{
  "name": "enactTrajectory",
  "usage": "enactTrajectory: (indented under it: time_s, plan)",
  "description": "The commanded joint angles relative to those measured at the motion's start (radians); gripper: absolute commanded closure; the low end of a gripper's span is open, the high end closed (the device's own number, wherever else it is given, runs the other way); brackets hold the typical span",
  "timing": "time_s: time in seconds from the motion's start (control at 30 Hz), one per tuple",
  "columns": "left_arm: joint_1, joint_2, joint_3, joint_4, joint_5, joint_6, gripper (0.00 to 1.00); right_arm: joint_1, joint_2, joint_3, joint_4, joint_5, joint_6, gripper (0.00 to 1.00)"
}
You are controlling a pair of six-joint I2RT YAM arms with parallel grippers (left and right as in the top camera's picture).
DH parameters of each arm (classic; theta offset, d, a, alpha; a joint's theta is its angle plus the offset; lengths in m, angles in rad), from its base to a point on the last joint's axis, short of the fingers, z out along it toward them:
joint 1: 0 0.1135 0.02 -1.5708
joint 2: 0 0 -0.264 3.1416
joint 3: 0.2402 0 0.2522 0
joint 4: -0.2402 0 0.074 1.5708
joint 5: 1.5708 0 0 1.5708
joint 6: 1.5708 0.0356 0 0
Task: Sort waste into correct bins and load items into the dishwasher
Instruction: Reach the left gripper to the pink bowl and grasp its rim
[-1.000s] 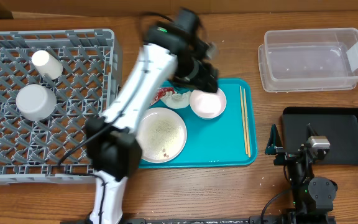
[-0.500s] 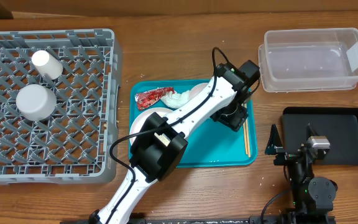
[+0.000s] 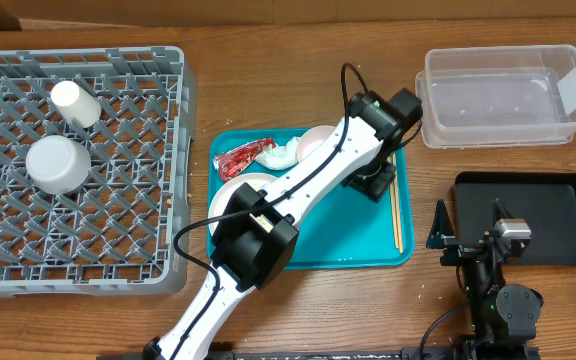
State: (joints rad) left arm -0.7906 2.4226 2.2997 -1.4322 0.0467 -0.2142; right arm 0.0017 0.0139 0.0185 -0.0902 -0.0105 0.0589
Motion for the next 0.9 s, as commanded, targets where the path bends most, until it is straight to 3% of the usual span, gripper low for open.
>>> enactTrajectory:
  time_s: [0.0, 0.17, 0.4, 0.7, 0.8, 0.87]
  plan:
    - [0.007, -0.003, 0.153, -0.012, -0.014, 0.008, 0.34, 0.003, -0.009, -0.011, 0.007, 0.008, -0.004, 0.00]
    - [0.040, 0.003, 0.150, 0.033, -0.087, 0.008, 0.39, 0.003, -0.009, -0.011, 0.007, 0.008, -0.004, 0.00]
    - [0.052, 0.011, 0.002, 0.129, -0.136, -0.001, 0.40, 0.003, -0.009, -0.011, 0.007, 0.008, -0.004, 0.00]
    - [0.050, 0.011, -0.122, 0.205, -0.111, -0.003, 0.41, 0.003, -0.009, -0.011, 0.007, 0.008, -0.004, 0.00]
    - [0.050, 0.011, -0.161, 0.226, -0.074, -0.004, 0.50, 0.003, -0.009, -0.011, 0.007, 0.008, -0.004, 0.00]
    - [0.050, 0.011, -0.164, 0.225, -0.072, -0.021, 0.63, 0.003, -0.009, -0.011, 0.007, 0.008, -0.004, 0.00]
